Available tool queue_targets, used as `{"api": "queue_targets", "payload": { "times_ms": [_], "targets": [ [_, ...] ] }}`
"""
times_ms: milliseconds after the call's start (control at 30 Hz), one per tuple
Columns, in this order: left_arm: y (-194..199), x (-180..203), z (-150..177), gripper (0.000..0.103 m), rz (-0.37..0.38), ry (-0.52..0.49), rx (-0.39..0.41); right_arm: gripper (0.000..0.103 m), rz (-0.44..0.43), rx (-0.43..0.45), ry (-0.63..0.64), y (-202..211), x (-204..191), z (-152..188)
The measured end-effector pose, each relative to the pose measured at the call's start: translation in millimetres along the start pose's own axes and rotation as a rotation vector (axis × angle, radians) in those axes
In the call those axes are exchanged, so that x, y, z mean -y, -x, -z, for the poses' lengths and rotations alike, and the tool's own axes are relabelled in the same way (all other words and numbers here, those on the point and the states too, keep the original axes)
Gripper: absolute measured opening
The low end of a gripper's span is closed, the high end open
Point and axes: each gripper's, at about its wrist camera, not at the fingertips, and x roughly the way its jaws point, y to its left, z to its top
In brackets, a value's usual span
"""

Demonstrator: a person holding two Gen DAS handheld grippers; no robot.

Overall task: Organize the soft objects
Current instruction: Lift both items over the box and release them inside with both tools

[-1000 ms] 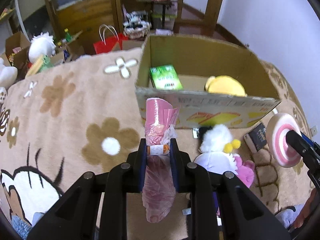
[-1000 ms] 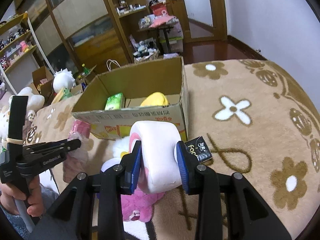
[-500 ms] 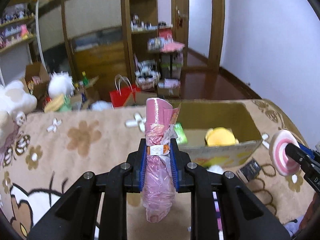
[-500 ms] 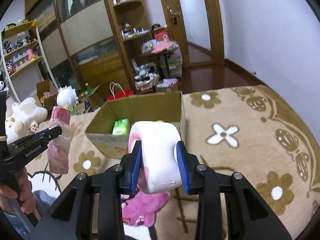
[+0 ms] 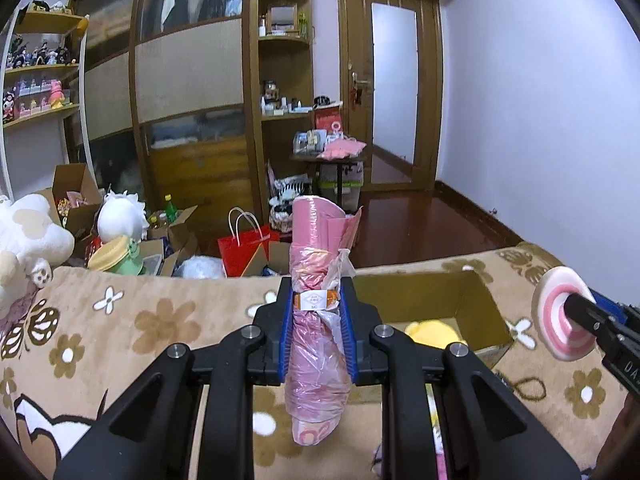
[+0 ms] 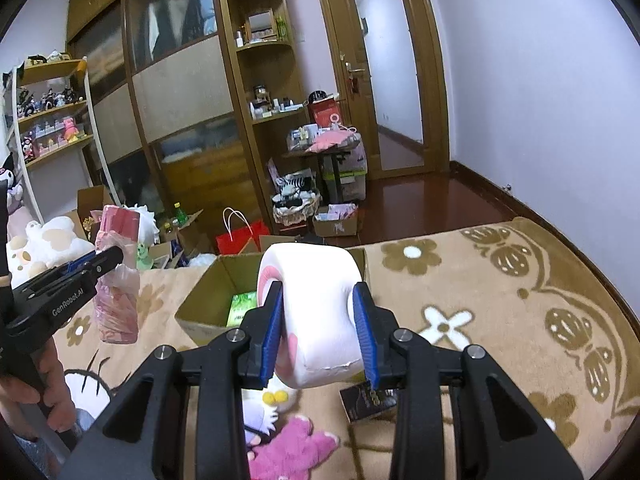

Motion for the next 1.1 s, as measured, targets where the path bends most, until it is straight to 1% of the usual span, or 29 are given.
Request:
{"api": "queue_targets", "payload": {
  "times_ms": [133,467,667,967,1100],
  "targets": [
    [-6.1,2.9,-6.8,0.02,-0.002,-0.007,0.024,0.036,-0.011,0.005,-0.001,-8.6,0.4,-5.2],
    [-28.7,3.4,-13.7,0.02,0.003,0.002,0.029,0.036,-0.017,0.011,0.032,-35.3,-3.3,-12.5],
    [-42.8,4.0,-13.7,0.02,0.023,0.024,-0.001,0.036,-0.03,0.006,0.058,-46.2,-8.1,-15.3],
    [-58.6,17.1,-8.7,0.02,0.049,0.011,-0.032,0.036,-0.04,-0.022,0.089,-62.7,-12.9,-13.1],
    [-68.9,21.0,-4.2,0.02,0.062,0.007,-0.068,0.036,-0.039,-0.038,0.092,-71.1,-12.7,-10.9]
  ]
}}
